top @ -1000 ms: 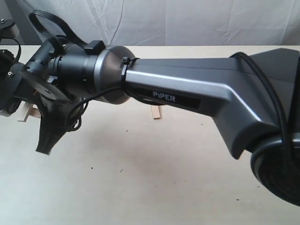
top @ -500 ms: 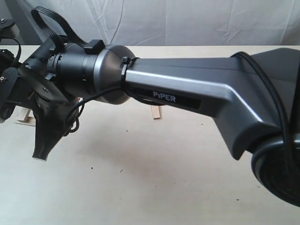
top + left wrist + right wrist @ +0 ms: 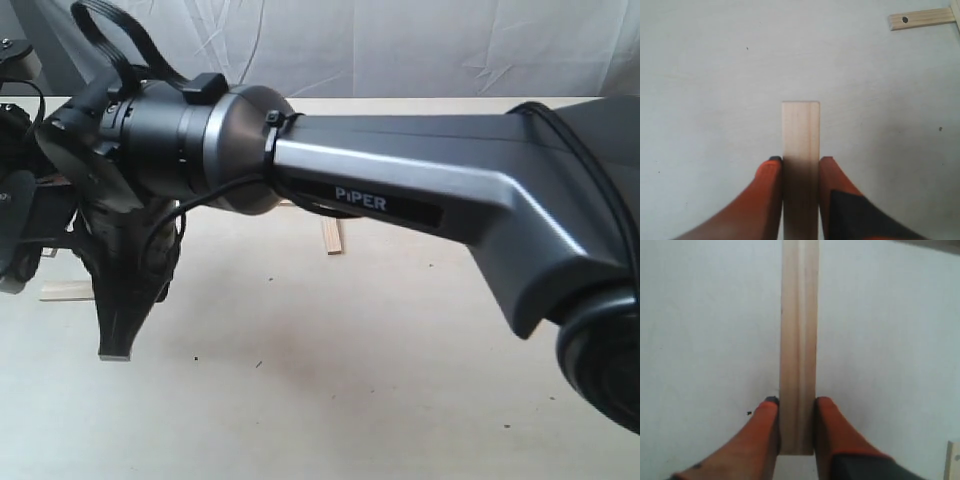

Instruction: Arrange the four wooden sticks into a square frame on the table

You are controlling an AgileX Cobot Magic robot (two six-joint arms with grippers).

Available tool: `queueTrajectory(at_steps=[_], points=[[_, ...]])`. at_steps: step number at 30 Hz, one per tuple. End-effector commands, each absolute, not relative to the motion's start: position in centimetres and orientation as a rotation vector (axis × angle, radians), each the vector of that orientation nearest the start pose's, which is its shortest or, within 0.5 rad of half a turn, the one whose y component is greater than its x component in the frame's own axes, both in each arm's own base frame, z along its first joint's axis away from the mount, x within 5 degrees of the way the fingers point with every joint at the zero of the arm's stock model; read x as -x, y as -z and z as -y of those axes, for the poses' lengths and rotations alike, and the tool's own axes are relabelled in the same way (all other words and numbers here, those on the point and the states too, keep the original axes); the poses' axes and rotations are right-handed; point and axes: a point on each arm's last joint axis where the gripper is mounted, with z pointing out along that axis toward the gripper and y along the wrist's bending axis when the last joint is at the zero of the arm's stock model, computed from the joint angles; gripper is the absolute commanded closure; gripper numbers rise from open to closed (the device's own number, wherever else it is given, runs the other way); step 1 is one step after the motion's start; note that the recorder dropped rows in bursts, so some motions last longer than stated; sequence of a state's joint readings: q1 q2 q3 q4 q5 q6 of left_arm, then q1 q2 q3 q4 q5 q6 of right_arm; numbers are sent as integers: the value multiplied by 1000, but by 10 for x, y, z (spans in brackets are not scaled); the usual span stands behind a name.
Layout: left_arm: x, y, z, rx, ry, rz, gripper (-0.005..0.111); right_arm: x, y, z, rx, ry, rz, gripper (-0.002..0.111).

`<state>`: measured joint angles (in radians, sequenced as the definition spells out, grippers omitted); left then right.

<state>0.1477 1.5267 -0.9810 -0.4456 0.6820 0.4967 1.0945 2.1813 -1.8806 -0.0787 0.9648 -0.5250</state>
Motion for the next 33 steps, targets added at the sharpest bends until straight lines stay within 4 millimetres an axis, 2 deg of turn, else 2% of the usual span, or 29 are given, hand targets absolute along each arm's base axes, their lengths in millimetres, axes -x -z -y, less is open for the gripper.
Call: queueTrajectory(at_steps=[1,3,7,11,17,23,33], points=[[-302,-242,-18,-106,243,-2596,107,-220,-251,-420,1952,-130,-1782,108],[-302,-242,-18,-106,245,-2598,107,-220,-257,-419,1932,-138,-1773,108],[-302,-242,-18,-105,249,-2600,107,-224,-255,-420,1877,-159,-1809,108],[-302,-242,-18,-107,252,-2603,107,-232,-239,-428,1805,-136,-1817,108],[-302,-242,-18,-107,252,-2603,107,-247,-219,-425,1768,-82,-1888,108],[-302,-242,-18,-107,252,-2603,107,-252,-220,-425,1739,-83,-1879,108],[-302,-242,-18,-108,248,-2602,107,-248,-225,-424,1755,-78,-1879,108]])
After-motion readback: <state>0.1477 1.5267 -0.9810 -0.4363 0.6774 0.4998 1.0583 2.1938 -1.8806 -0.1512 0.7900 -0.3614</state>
